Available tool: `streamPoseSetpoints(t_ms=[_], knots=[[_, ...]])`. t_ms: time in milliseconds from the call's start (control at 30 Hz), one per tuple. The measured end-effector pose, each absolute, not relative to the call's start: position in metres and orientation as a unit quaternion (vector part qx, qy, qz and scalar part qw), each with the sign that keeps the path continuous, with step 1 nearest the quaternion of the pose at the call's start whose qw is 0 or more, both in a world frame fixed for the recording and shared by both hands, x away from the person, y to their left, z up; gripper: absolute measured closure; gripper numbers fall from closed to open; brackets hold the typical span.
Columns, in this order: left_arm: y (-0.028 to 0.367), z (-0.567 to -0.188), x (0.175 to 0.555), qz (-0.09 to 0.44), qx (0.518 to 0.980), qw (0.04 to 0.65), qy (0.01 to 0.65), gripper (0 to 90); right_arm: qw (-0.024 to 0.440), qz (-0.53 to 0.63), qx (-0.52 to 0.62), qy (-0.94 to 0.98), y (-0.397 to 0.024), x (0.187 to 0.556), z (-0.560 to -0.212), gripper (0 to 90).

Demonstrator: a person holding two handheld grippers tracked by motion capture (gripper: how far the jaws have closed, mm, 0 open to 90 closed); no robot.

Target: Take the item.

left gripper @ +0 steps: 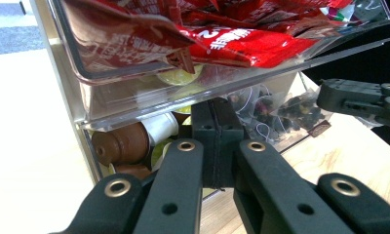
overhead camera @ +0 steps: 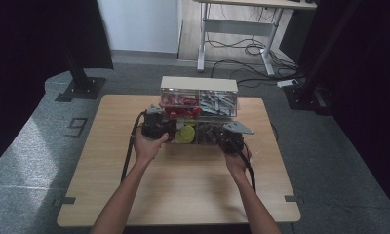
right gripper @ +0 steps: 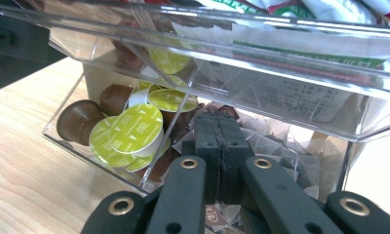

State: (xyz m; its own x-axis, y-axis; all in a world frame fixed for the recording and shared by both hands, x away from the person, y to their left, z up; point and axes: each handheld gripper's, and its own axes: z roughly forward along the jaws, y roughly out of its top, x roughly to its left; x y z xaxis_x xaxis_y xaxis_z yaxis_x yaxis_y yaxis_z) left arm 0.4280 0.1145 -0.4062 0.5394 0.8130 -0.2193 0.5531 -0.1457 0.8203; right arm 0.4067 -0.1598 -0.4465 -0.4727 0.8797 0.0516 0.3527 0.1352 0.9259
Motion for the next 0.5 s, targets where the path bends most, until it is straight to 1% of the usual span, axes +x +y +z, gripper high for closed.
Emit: streamPoseSetpoints(t_ms=[500], knots=[[0.1143, -0.4060, 0.4279, 0.140, 0.744, 0.465, 0.460, 90.0, 0.265, 0.502, 0.433, 0.700, -0.1667, 0.3985, -0.4399, 89.0]])
